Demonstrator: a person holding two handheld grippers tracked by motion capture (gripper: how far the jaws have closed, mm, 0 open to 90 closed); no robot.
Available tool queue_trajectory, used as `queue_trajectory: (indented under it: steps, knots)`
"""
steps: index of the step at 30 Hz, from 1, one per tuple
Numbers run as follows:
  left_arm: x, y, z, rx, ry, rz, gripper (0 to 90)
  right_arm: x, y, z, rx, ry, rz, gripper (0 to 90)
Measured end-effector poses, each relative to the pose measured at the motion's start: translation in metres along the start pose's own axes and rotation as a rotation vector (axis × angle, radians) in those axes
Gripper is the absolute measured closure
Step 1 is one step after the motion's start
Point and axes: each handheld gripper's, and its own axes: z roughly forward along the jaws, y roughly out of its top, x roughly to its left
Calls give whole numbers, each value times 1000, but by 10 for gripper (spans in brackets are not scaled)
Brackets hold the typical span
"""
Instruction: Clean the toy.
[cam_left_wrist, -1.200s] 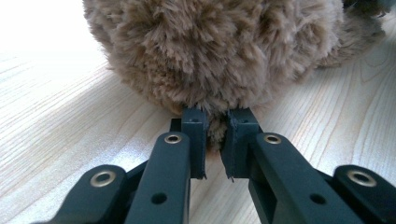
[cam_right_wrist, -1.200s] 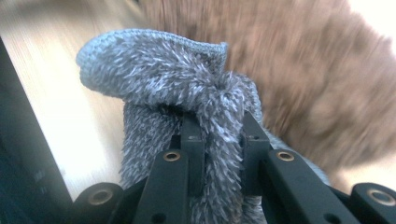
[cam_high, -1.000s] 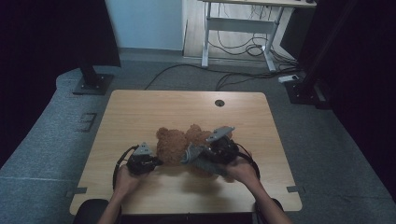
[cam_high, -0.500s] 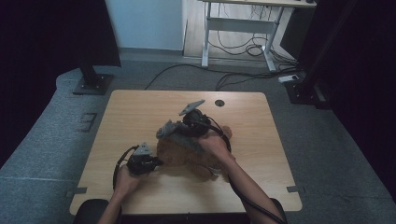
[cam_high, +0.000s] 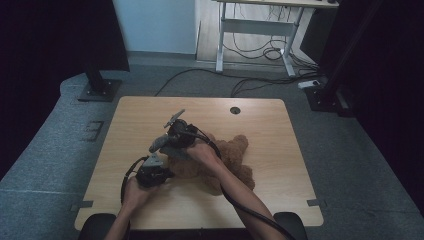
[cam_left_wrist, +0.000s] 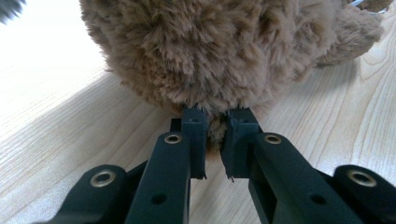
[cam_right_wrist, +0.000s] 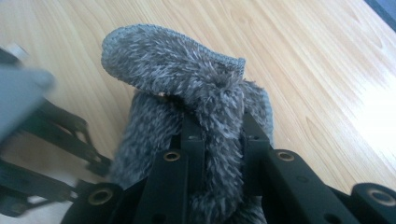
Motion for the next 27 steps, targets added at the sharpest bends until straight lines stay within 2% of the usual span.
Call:
queue_trajectory:
  steps: [2, 8, 16, 19, 22, 24, 27]
  knots:
    - [0, 0, 0, 0, -2, 1, 802, -3, -4, -2, -10, 12, 21, 764]
    - [1, 0, 1, 4, 0, -1, 803, -13, -24, -20, -31, -31, 42, 764]
    - [1, 0, 1, -2, -2, 0, 803, -34, -71, -44, -19, -79, 106, 764]
    - [1, 0, 1, -4, -3, 2, 803, -38, -82, -53, -26, -89, 132, 764]
    - [0, 0, 1, -4, 0, 5, 802, -38, -86, -62, -28, -113, 132, 763]
    - [0, 0, 1, -6, 2, 6, 802, -36, -84, -71, -49, -124, 135, 761]
    - [0, -1, 1, -13, 2, 1, 800, -28, -73, -86, -103, -104, 130, 761]
